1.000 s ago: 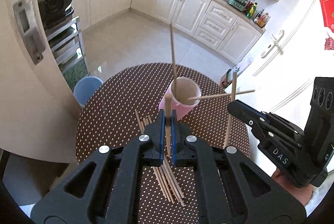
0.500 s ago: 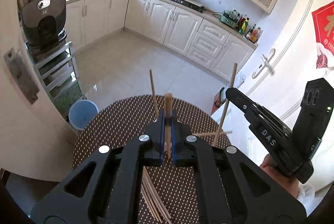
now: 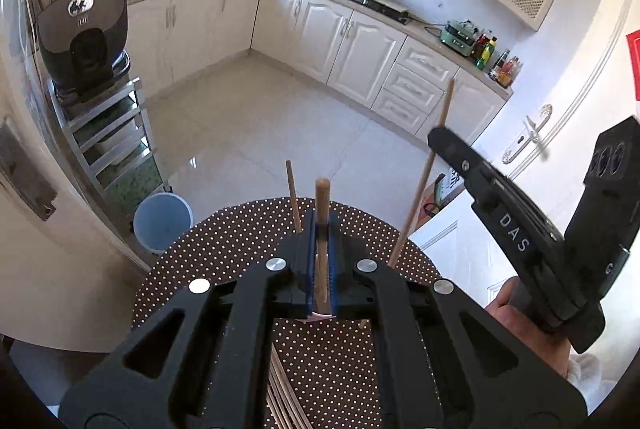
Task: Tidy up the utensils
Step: 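Lift the chopsticks upright with both tools and bring them above the cup, then drop the right tool's chopstick into the cup while the left tool releases its own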
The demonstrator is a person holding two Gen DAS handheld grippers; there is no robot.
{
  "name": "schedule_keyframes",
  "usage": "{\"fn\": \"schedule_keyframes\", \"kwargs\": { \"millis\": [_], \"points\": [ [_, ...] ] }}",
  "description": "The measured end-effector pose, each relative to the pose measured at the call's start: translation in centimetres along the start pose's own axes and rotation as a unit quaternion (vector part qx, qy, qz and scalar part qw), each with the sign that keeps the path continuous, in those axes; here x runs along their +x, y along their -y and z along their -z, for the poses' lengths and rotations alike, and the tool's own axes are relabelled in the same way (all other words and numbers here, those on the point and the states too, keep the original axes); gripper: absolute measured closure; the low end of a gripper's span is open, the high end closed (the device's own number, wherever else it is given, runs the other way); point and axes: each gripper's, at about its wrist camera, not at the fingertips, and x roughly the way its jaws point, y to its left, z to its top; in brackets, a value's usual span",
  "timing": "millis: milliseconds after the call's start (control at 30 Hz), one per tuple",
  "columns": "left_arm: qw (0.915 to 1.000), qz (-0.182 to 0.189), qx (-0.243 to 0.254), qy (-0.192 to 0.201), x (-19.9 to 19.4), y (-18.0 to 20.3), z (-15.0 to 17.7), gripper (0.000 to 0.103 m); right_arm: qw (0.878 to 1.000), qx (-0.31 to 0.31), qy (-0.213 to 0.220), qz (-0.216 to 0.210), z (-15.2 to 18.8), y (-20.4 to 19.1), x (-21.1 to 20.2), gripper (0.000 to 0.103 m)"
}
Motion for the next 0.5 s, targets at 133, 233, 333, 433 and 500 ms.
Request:
{"fn": "schedule_keyframes", "kwargs": {
  "millis": [133, 233, 333, 433, 500],
  "points": [
    [0.9999, -0.006, -0.004, -0.015, 1.2, -0.2, 0.4, 0.098, 1.000, -0.005, -0.009, 0.002, 0.2, 0.1, 1.4, 0.098],
    [0.9997, -0.008, -0.006, -0.022, 1.8, -0.4, 0.6, 0.098, 1.000, -0.006, -0.013, 0.004, 0.4, 0.4, 2.1, 0.098],
    [0.9995, -0.008, -0.011, -0.028, 2.3, -0.6, 0.6, 0.098, 1.000, -0.018, -0.017, 0.006, 0.6, 0.3, 2.5, 0.098],
    [0.9994, -0.008, -0.013, -0.032, 2.6, -0.5, 0.7, 0.098, 0.999, -0.031, -0.030, 0.006, 1.1, 0.0, 3.0, 0.098],
    [0.9993, -0.007, -0.013, -0.036, 2.8, -0.6, 0.8, 0.098, 0.998, -0.040, -0.040, 0.006, 1.3, -0.3, 3.2, 0.098]
  ]
}}
